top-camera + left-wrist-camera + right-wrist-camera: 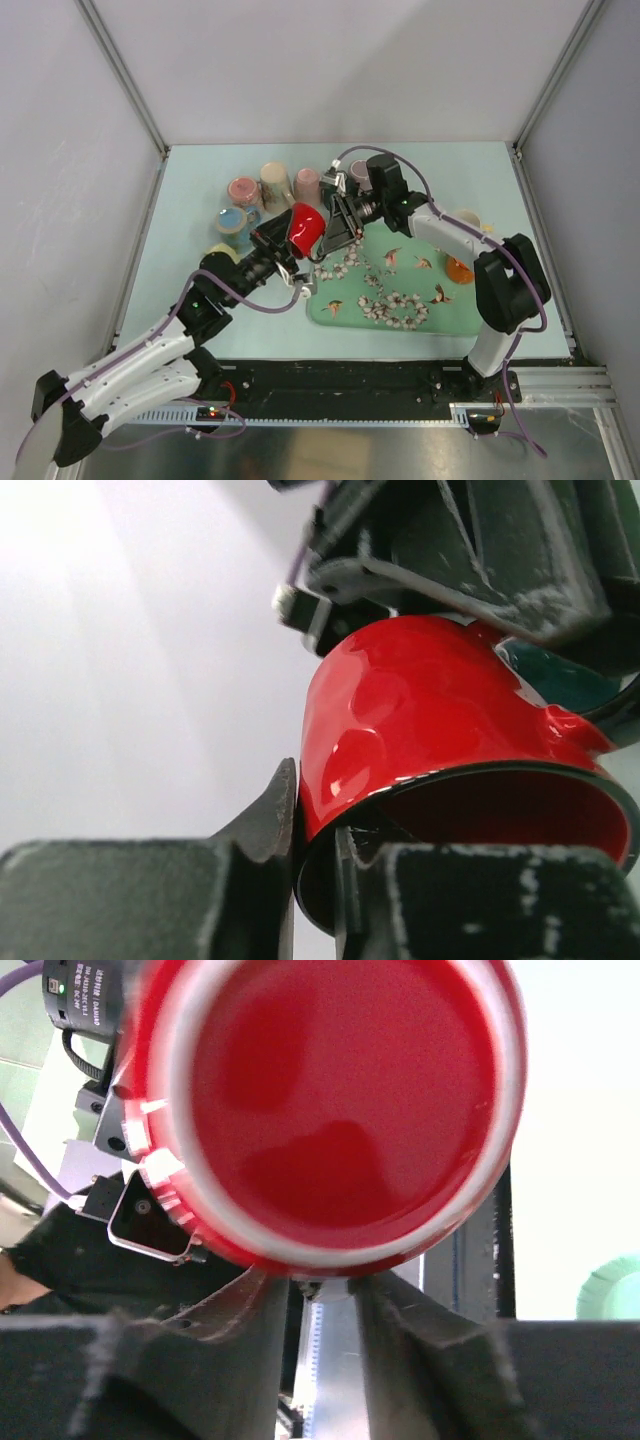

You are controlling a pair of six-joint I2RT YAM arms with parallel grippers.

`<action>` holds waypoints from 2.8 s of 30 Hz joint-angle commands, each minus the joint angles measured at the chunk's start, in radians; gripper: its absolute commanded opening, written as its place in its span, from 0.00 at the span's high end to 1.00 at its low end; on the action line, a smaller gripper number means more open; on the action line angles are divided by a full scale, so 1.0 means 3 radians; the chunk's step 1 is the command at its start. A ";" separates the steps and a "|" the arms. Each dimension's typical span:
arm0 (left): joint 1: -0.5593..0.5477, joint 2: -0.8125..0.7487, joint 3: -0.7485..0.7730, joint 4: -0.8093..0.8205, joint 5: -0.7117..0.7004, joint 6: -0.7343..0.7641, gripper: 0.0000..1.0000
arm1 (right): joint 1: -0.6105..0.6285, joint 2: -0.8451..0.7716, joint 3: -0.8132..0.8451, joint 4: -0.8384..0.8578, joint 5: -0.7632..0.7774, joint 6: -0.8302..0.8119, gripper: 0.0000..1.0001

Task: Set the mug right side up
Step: Turn over the cup at the center of the board, then place the cup on the tray.

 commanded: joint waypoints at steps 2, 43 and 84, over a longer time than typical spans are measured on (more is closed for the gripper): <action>0.0008 -0.0012 0.0055 -0.0054 -0.0384 -0.0299 0.99 | -0.0225 -0.0334 0.0078 -0.0139 0.0365 -0.0702 0.47; 0.0041 0.2837 0.3439 -0.4758 0.0414 -0.3824 0.94 | 0.1121 -0.1700 -0.1267 -0.0923 0.3718 -0.4909 0.66; 0.0448 0.2526 0.3550 -0.4928 0.0722 -0.3821 0.25 | -0.2710 -0.3094 -0.2172 -0.4071 0.2610 -0.7330 1.00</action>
